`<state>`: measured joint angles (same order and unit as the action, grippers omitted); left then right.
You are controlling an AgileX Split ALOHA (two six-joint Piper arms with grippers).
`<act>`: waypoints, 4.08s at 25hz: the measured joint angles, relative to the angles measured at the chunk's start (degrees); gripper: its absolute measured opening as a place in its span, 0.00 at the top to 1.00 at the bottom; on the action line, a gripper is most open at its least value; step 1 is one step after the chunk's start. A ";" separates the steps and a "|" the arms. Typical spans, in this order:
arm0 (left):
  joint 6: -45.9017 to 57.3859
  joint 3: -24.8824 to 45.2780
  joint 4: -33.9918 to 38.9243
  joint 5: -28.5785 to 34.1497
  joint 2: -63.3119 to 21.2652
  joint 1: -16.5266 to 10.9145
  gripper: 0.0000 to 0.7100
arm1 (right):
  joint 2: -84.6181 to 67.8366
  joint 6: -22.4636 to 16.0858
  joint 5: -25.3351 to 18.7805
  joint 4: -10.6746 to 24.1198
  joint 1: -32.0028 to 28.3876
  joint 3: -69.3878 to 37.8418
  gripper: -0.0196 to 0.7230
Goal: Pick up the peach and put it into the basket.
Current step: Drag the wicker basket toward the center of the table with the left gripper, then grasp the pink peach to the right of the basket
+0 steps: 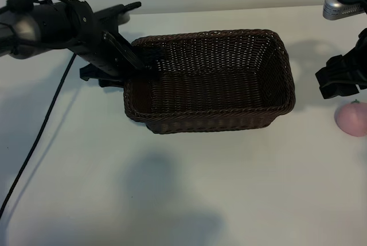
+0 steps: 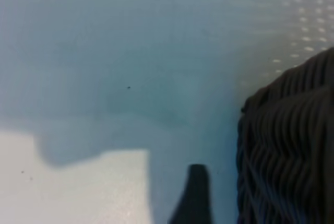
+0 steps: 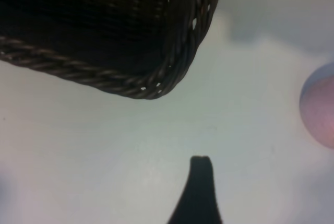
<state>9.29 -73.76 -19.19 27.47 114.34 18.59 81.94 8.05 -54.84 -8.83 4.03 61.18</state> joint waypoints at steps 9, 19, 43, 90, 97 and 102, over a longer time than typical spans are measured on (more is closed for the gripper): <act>1.79 0.00 4.55 4.72 -9.51 -0.08 0.03 | 0.00 -0.05 0.00 0.06 0.00 0.00 0.18; 0.98 -0.04 8.28 12.38 -17.01 -4.54 0.06 | 0.00 -0.05 -0.02 0.06 0.00 0.00 0.18; -23.39 -0.04 -2.32 32.42 -48.61 -32.63 0.16 | 0.00 -0.05 -0.02 0.06 0.00 0.00 0.18; -16.01 45.07 14.68 34.87 -111.15 -26.17 0.17 | 0.00 -0.07 0.04 0.13 0.04 0.00 0.18; -15.31 45.07 14.68 34.87 -111.15 -26.17 0.17 | 0.00 -0.02 0.95 0.13 0.04 0.00 0.18; -15.04 45.07 14.68 34.87 -111.15 -26.17 0.17 | 0.00 -0.50 2.21 0.13 0.04 0.00 0.18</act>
<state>-5.75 -28.69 -4.51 62.34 3.19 -7.59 81.94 7.54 -52.63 -8.71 4.07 61.18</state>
